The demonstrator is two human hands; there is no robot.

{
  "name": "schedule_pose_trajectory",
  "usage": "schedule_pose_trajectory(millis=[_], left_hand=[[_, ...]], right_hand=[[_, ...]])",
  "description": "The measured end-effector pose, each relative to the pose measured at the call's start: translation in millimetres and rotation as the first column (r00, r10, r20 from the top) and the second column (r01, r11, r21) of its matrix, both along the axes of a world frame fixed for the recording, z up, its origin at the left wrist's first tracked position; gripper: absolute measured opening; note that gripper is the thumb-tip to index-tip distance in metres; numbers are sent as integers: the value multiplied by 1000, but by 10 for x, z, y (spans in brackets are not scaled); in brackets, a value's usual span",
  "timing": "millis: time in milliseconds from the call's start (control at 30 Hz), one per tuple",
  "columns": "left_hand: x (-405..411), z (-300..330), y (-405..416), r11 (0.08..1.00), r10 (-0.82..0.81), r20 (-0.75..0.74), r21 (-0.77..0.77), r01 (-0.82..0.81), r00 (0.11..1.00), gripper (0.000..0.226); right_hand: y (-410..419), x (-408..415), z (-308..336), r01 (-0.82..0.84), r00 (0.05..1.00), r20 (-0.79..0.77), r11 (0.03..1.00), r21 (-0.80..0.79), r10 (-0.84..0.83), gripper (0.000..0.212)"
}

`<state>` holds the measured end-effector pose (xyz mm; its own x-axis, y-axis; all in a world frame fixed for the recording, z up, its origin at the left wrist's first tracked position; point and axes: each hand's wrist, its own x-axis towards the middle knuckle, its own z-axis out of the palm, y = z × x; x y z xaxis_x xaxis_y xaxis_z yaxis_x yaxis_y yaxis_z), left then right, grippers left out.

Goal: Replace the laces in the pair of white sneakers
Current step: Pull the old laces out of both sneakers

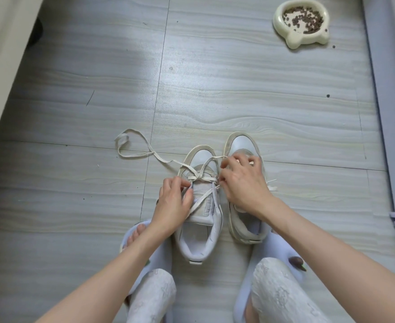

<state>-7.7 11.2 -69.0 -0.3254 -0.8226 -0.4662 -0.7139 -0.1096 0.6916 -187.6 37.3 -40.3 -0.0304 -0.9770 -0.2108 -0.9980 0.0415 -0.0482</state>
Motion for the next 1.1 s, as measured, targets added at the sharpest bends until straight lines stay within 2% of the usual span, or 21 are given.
schedule_pose_trajectory(millis=[100, 167, 200, 267, 333, 367, 400, 467, 500, 567, 633, 700, 800, 867, 900, 967, 1000, 1033, 1067, 1100], left_hand=[[2, -12, -2, 1000, 4, -5, 0, -4, 1000, 13], [13, -26, 0, 1000, 6, -18, 4, -6, 1000, 12], [19, -30, -1, 1000, 11, -30, 11, -11, 999, 10], [31, -46, -3, 999, 29, -63, 24, -28, 998, 6], [37, -57, -1, 999, 38, -81, 26, -36, 996, 6], [38, -62, 1, 999, 39, -84, 26, -37, 996, 6], [38, -69, 3, 999, 40, -85, 26, -38, 996, 6], [38, -70, 4, 999, 37, -89, 20, -35, 995, 6], [38, -73, 0, 999, 36, -89, 15, -35, 995, 6], [33, -76, -8, 999, 33, -82, 6, -32, 996, 5], [26, -73, -7, 1000, 27, -72, -3, -27, 997, 5], [30, -75, -2, 1000, 22, -63, -13, -23, 998, 6], [40, -78, -3, 1000, 13, -53, -13, -14, 999, 9], [44, -76, -8, 1000, 16, -63, -5, -16, 998, 7], [42, -72, -7, 1000, 15, -67, -2, -15, 998, 5], [37, -66, -9, 1000, 6, -63, 0, -6, 998, 4], [35, -66, -8, 1000, 6, -60, 3, -5, 998, 4], [34, -65, -6, 1000, 7, -57, 3, -6, 998, 4], [32, -65, -7, 1000, 7, -56, 1, -7, 998, 6], [34, -67, -7, 1000, 8, -56, 1, -8, 998, 7]], right_hand=[[66, 45, 15, -48, 997, 59, 998, 43, 46, 16], [71, 35, 30, -87, 994, 69, 995, -39, 90, 11], [44, -8, 42, -44, 994, 97, 991, -123, 56, 8], [-83, -150, 171, 245, 941, 294, 939, -240, -170, 6], [-209, -347, 325, 558, 746, 540, 809, -188, -389, 6], [-232, -435, 342, 629, 678, 585, 763, -148, -445, 5], [-228, -486, 341, 639, 678, 560, 759, -127, -477, 6], [-149, -450, 289, 551, 791, 406, 821, -148, -458, 21], [-99, -385, 249, 458, 861, 341, 866, -201, -377, 28], [-32, -225, 178, 212, 956, 264, 927, -308, -131, 29], [7, -87, 92, -73, 969, 206, 956, -284, 135, 24], [57, 24, 9, -252, 949, 153, 954, -160, 276, 30], [87, 103, -40, -220, 972, 78, 975, -41, 223, 24], [43, 98, -8, -188, 981, 34, 980, -69, 190, 20], [27, 64, -3, -182, 980, 69, 979, -87, 188, 20], [-3, -51, 51, -48, 971, 230, 993, -107, 72, 9], [-25, -124, 86, 86, 951, 305, 991, -100, -51, 3], [-48, -195, 120, 249, 908, 372, 962, -114, -191, 6], [-68, -270, 157, 416, 832, 455, 899, -135, -317, 8], [-94, -341, 208, 587, 712, 557, 798, -137, -428, 8]])
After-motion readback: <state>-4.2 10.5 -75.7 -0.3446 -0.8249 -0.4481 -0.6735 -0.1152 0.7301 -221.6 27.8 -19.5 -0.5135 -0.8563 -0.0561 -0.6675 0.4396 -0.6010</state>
